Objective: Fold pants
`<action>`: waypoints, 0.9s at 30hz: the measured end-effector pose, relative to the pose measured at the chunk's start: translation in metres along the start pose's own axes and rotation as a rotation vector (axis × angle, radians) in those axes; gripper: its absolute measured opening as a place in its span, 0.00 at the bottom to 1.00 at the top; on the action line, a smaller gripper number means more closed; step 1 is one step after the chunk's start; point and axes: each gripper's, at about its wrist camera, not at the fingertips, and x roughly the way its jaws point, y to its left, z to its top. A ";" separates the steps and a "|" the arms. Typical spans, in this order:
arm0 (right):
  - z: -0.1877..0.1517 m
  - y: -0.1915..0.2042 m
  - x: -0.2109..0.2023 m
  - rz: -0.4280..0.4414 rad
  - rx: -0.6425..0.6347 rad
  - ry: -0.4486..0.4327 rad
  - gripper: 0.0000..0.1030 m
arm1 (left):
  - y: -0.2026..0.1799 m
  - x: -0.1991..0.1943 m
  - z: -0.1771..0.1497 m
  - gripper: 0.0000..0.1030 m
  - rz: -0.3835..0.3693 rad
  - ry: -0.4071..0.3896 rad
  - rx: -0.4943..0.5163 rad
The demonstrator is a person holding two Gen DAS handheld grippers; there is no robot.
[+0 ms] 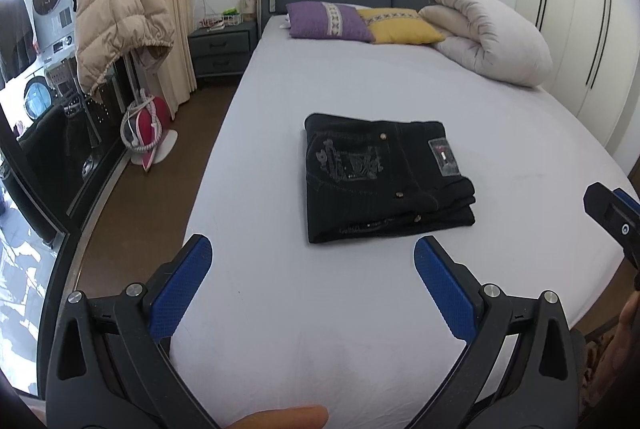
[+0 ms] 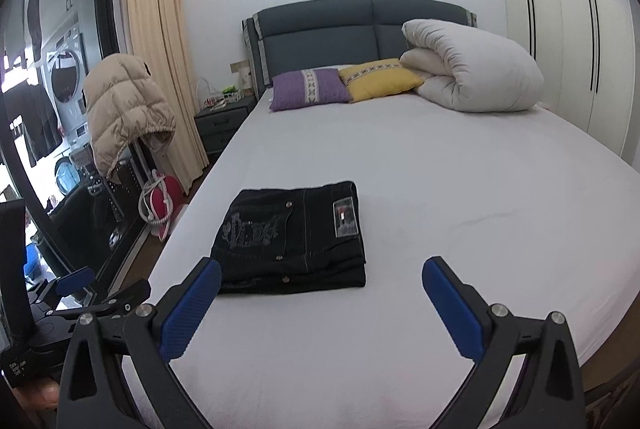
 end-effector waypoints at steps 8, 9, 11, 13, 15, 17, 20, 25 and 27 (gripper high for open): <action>-0.002 -0.003 0.009 -0.007 0.010 0.021 1.00 | 0.005 0.021 -0.003 1.00 0.008 0.026 -0.017; -0.003 -0.003 0.010 -0.009 0.011 0.024 1.00 | 0.006 0.021 -0.004 1.00 0.009 0.028 -0.021; -0.004 -0.002 0.012 -0.010 0.009 0.028 1.00 | 0.007 0.022 -0.005 1.00 0.011 0.029 -0.026; -0.004 0.000 0.013 -0.011 0.002 0.033 1.00 | 0.008 0.025 -0.005 1.00 0.012 0.031 -0.031; -0.005 0.002 0.015 -0.011 -0.004 0.037 1.00 | 0.010 0.024 -0.006 1.00 0.013 0.032 -0.033; -0.005 0.003 0.015 -0.009 -0.008 0.039 1.00 | 0.010 0.025 -0.006 1.00 0.015 0.032 -0.033; -0.005 0.003 0.016 -0.008 -0.008 0.042 1.00 | 0.010 0.026 -0.006 1.00 0.015 0.033 -0.032; -0.006 0.003 0.017 -0.008 -0.005 0.048 1.00 | 0.009 0.025 -0.008 1.00 0.014 0.031 -0.031; -0.006 0.003 0.017 -0.007 -0.006 0.047 1.00 | 0.009 0.026 -0.009 1.00 0.014 0.032 -0.030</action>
